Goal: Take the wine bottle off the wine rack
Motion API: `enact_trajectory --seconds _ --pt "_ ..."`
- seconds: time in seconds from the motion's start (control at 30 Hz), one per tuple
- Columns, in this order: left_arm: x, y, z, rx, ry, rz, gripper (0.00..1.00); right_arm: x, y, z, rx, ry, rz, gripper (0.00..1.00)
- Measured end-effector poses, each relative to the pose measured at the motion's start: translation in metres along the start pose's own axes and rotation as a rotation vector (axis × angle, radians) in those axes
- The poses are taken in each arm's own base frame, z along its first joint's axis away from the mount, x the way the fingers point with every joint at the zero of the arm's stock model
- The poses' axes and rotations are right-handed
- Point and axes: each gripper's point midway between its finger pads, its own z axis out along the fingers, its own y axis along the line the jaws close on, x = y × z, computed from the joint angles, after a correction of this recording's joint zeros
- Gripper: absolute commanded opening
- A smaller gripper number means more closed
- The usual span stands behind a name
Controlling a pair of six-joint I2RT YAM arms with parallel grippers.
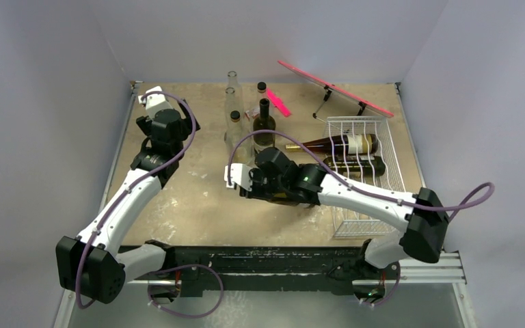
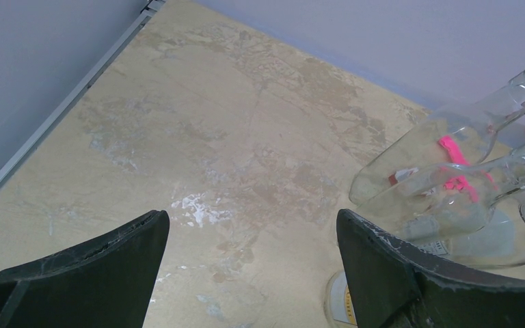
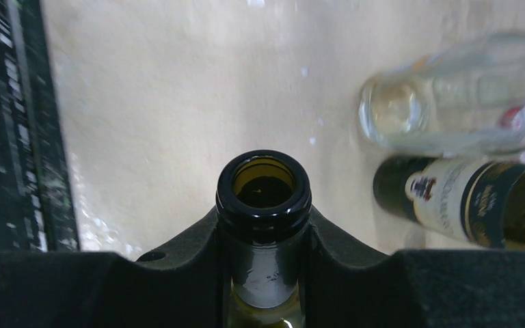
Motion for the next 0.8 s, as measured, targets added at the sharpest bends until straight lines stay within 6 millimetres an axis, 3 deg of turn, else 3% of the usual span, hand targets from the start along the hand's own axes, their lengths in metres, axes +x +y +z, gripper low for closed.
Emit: enact_trajectory --seconds 0.27,0.4,0.63,0.8 --pt "0.001 0.001 0.000 -0.005 0.002 0.003 0.92 -0.085 -0.009 -0.034 0.016 -0.388 0.053 0.00" --pt "0.001 0.002 0.001 -0.009 0.002 0.004 0.91 -0.111 -0.016 -0.039 0.047 -0.528 0.076 0.00" --pt "0.001 0.002 0.001 -0.012 0.001 0.004 0.92 -0.145 -0.043 -0.027 0.120 -0.715 0.144 0.00" --pt "0.001 0.003 0.001 -0.016 -0.001 0.005 0.92 -0.150 -0.063 -0.001 0.157 -0.784 0.202 0.00"
